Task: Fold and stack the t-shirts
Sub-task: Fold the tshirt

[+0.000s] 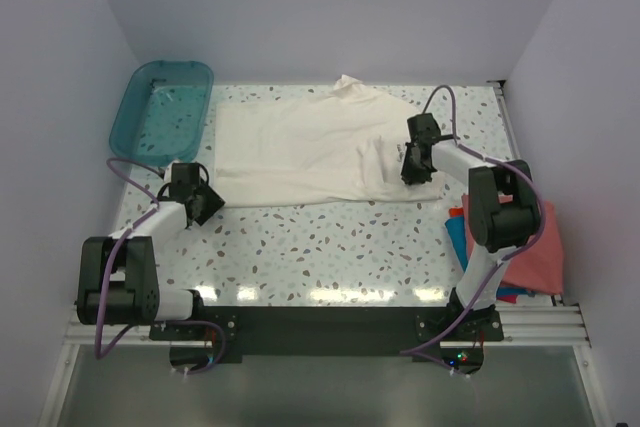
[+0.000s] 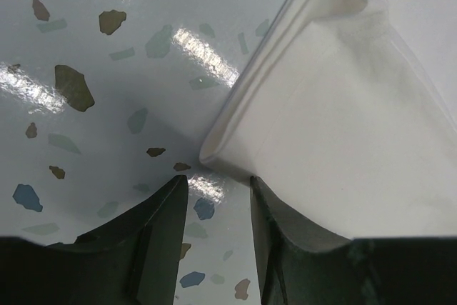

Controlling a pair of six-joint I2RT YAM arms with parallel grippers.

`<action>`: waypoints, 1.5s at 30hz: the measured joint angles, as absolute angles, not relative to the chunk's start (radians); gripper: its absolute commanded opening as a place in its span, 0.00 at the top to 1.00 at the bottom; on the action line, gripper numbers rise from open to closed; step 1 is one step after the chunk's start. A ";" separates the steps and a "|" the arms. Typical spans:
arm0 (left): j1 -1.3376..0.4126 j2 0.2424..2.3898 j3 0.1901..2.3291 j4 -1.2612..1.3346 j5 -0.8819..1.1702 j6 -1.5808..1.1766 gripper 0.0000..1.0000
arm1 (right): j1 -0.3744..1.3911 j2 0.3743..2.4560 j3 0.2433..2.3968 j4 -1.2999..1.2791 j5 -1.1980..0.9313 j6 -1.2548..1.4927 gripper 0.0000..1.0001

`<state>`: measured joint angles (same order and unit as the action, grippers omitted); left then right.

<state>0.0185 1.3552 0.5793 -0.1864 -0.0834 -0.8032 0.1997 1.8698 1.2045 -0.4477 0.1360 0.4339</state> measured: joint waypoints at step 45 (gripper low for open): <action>0.027 1.292 0.575 -0.244 -0.089 -0.808 0.58 | 0.110 1.368 0.825 -0.533 0.192 0.610 0.36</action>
